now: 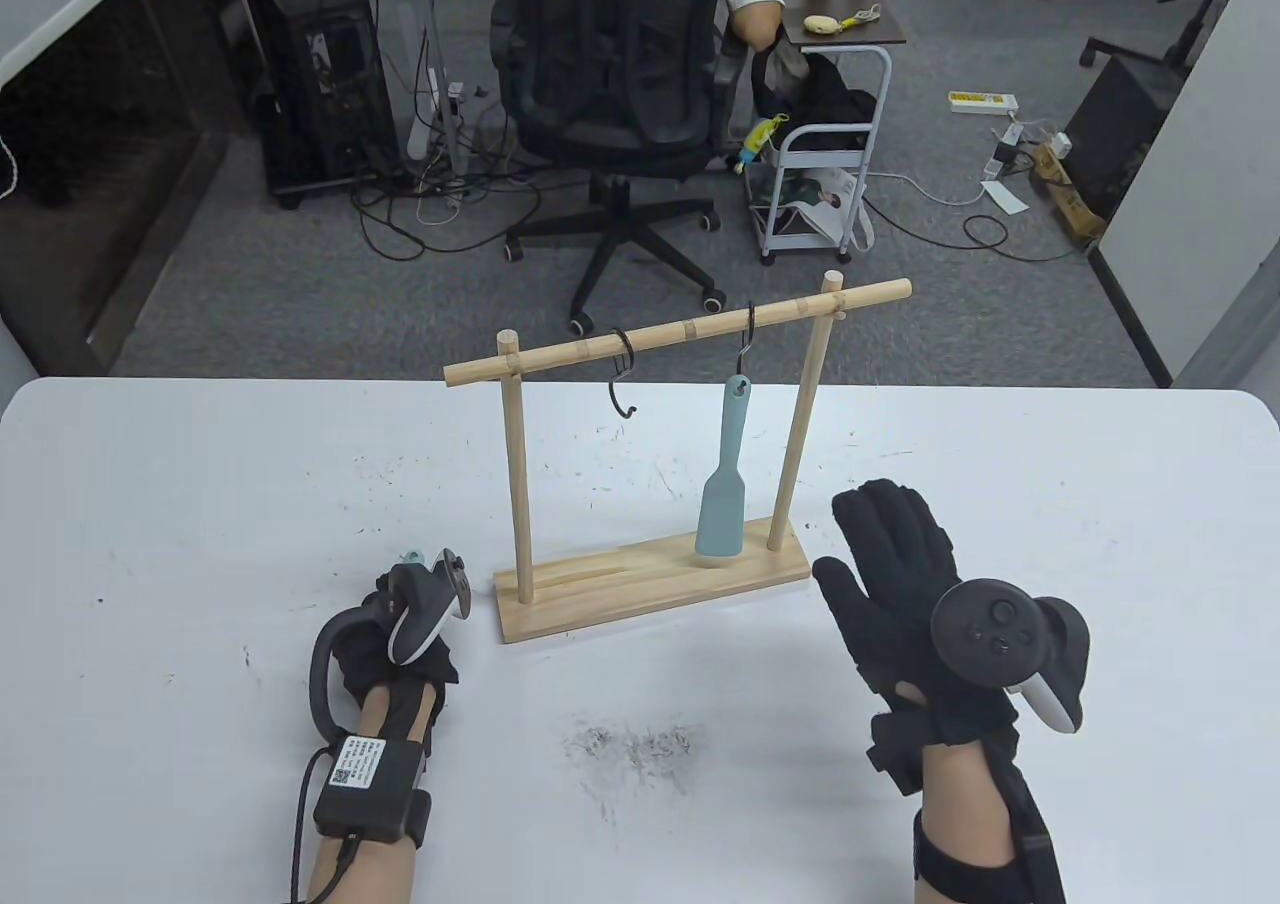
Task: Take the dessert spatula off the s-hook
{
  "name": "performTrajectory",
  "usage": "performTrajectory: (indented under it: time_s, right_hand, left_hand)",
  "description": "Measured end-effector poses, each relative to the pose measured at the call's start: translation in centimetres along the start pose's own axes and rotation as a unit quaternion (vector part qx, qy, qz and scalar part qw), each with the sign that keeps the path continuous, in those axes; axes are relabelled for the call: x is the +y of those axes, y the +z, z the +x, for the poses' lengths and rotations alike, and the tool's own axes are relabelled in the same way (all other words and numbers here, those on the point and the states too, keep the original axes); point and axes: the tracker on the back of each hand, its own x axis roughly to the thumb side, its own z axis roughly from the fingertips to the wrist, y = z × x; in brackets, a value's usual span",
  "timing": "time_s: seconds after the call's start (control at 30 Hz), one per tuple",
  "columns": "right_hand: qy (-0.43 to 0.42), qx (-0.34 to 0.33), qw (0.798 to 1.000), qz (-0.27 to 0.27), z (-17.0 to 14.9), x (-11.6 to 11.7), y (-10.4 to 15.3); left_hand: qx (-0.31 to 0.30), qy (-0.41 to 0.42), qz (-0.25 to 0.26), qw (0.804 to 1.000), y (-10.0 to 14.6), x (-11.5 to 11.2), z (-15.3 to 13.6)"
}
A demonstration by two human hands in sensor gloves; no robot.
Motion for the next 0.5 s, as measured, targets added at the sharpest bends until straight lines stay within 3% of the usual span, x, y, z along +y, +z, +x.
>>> performTrajectory:
  time_s: [0.3, 0.5]
  right_hand:
    - [0.0, 0.001, 1.0, 0.001, 0.0, 0.1, 0.0]
    - [0.0, 0.003, 1.0, 0.003, 0.0, 0.1, 0.0]
  left_hand:
    - [0.0, -0.013, -0.024, 1.0, -0.1, 0.1, 0.2]
    - [-0.013, 0.052, -0.04, 0.998, -0.3, 0.3, -1.0]
